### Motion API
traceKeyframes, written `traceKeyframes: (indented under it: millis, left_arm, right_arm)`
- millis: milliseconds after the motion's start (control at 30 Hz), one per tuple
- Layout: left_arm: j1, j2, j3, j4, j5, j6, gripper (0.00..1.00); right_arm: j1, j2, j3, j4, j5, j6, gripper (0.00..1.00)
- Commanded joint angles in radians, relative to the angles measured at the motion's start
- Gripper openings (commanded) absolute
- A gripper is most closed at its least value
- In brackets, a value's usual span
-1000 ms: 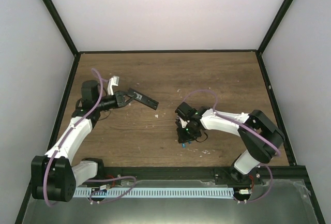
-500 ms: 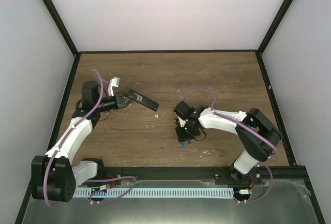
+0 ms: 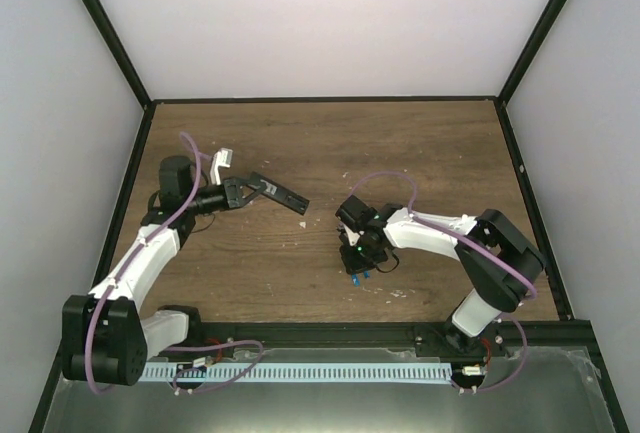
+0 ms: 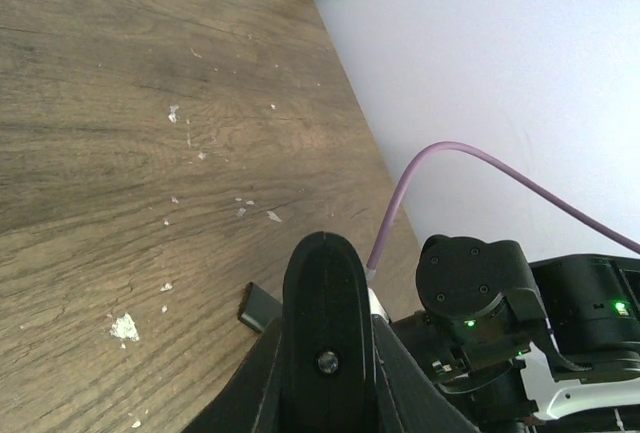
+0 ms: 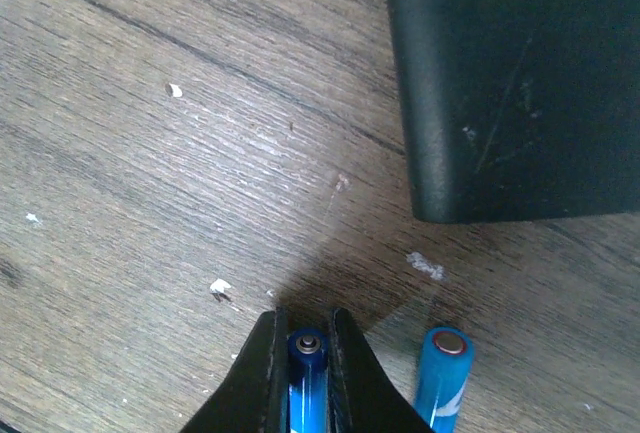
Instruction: Load the batteries into the remote control
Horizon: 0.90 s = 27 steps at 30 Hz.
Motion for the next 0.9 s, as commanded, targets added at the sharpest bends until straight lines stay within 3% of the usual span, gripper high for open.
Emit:
traceKeyframes:
  millis: [0,533,867]
  left_arm:
    - [-0.004,0.011,-0.004,0.045,0.045,-0.014,0.0]
    - [-0.004,0.051,-0.016,0.014,0.166,0.006,0.0]
    - [-0.005,0.097,0.02,-0.017,0.359,0.036,0.0]
  right_arm:
    - [0.012,-0.013,0.021,-0.026,0.034,-0.024,0.04]
    - [-0.001,-0.281,0.21,0.091,0.006,-0.213,0.01]
    - [-0.004,-0.348,0.287,0.242,-0.163,-0.431,0.01]
